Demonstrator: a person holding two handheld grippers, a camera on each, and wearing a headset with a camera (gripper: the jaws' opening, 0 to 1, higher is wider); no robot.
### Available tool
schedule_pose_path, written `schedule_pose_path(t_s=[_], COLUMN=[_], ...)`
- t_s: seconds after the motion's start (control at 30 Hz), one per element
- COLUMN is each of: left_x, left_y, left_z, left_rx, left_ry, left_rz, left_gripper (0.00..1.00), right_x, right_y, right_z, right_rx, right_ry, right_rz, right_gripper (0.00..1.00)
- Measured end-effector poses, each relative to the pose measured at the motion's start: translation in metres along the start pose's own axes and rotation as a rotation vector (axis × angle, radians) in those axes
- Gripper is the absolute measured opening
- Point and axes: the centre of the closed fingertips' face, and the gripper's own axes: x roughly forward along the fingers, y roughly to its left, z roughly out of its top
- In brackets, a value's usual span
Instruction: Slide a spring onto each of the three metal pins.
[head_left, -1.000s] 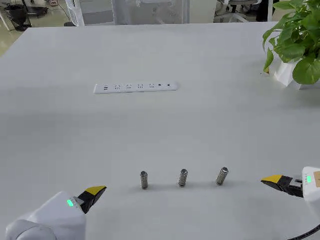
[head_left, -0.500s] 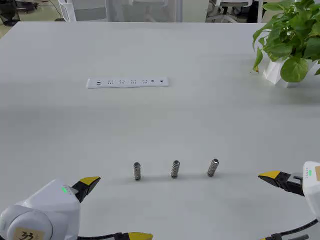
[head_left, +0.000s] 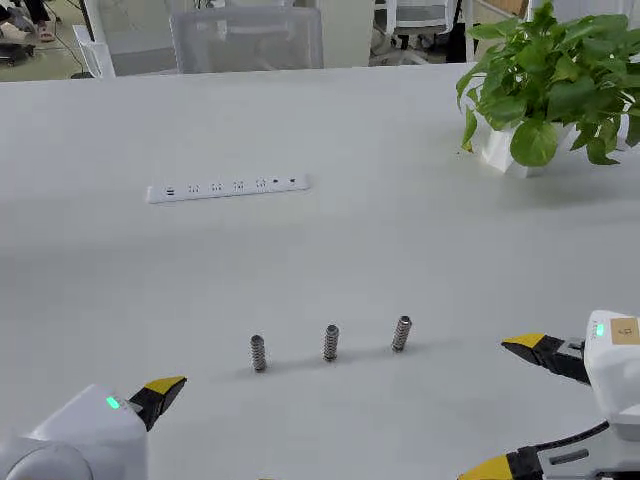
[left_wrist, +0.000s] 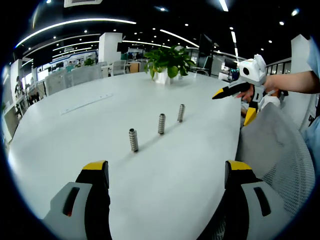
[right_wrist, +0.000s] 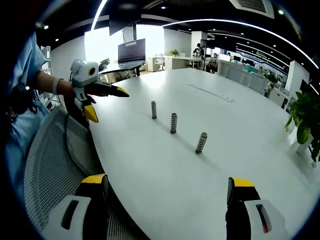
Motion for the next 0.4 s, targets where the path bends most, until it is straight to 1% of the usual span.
schedule_pose_path(t_s=[0.1, 0.17, 0.27, 0.33, 0.4], left_x=[-0.0043, -0.0066, -0.0086, -0.0099, -0.0099], left_y=[0.0021, 0.0039, 0.0088, 0.0088, 0.0065], left_z=[-0.0023, -0.0023, -0.0052, -0.0049, -0.0058], left_rx=[-0.005, -0.003, -0.01, -0.024, -0.017], left_ry=[-0.008, -0.024, -0.024, -0.028, -0.026], left_rz=[0.001, -0.002, 0.008, 0.015, 0.013], left_gripper=[0.95, 0.95, 0.95, 0.95, 0.95], right_x=[0.0004, 0.0021, 0.0037, 0.0016, 0.0001], right_y=[0.001, 0.0017, 0.0014, 0.0047, 0.0059], right_z=[0.0018, 0.0037, 0.0039, 0.0055, 0.0058], right_rx=[0.009, 0.006, 0.002, -0.003, -0.002], right_ry=[-0.01, -0.02, -0.02, -0.029, -0.041], right_rz=[-0.015, -0.021, -0.033, -0.034, -0.037], right_gripper=[0.99, 0.99, 0.99, 0.99, 0.99])
